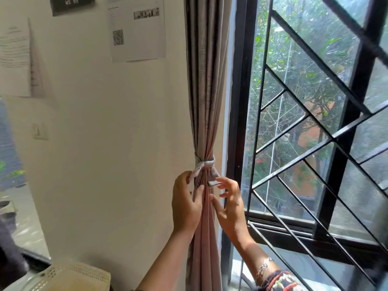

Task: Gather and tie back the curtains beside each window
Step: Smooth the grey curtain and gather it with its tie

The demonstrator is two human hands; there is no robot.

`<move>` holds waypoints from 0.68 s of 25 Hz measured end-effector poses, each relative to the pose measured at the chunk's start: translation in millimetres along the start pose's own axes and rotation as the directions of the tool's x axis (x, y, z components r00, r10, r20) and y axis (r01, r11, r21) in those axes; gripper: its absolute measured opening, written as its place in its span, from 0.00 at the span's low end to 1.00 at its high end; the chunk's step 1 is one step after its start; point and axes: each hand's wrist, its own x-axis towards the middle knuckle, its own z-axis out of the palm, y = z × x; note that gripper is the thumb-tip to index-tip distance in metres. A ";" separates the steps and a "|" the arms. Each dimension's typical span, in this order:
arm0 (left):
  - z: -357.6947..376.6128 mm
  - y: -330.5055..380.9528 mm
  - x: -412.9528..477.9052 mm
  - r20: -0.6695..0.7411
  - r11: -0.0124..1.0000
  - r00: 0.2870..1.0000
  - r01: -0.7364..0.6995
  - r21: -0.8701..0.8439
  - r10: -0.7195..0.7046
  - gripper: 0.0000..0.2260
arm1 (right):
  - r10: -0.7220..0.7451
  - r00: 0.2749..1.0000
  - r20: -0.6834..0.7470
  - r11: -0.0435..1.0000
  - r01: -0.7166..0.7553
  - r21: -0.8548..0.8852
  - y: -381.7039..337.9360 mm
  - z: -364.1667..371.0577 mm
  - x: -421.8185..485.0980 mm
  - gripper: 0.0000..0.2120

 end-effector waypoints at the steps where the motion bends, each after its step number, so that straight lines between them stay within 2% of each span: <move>1: 1.1 -1.7 -6.1 0.043 1.000 0.999 0.007 0.023 -0.008 0.19 | 0.021 1.000 0.018 1.000 -0.021 -0.007 0.2 -1.9 -4.7 0.21; 5: 4.7 -8.9 -31.5 0.232 0.970 0.969 0.024 0.241 -0.082 0.32 | 0.078 0.992 0.103 0.985 -0.060 -0.162 7.3 -8.3 -17.0 0.28; 8: 4.1 -15.8 -45.6 0.351 0.888 0.920 -0.010 0.460 -0.172 0.35 | 0.098 0.983 0.155 0.937 -0.038 -0.348 14.9 -12.4 -30.1 0.31; 11: 2.1 -19.3 -56.3 0.402 0.771 0.887 -0.088 0.631 -0.227 0.35 | 0.074 0.984 0.165 0.874 0.016 -0.485 21.2 -18.7 -45.1 0.31; 15: 3.6 -23.3 -70.7 0.476 0.714 0.831 -0.143 0.685 -0.290 0.36 | 0.144 0.974 0.174 0.783 -0.004 -0.622 24.6 -39.4 -59.7 0.33; 17: 5.4 -24.1 -76.4 0.469 0.749 0.869 -0.207 0.629 -0.154 0.42 | 0.136 0.984 0.116 0.733 -0.021 -0.680 25.9 -49.7 -66.1 0.34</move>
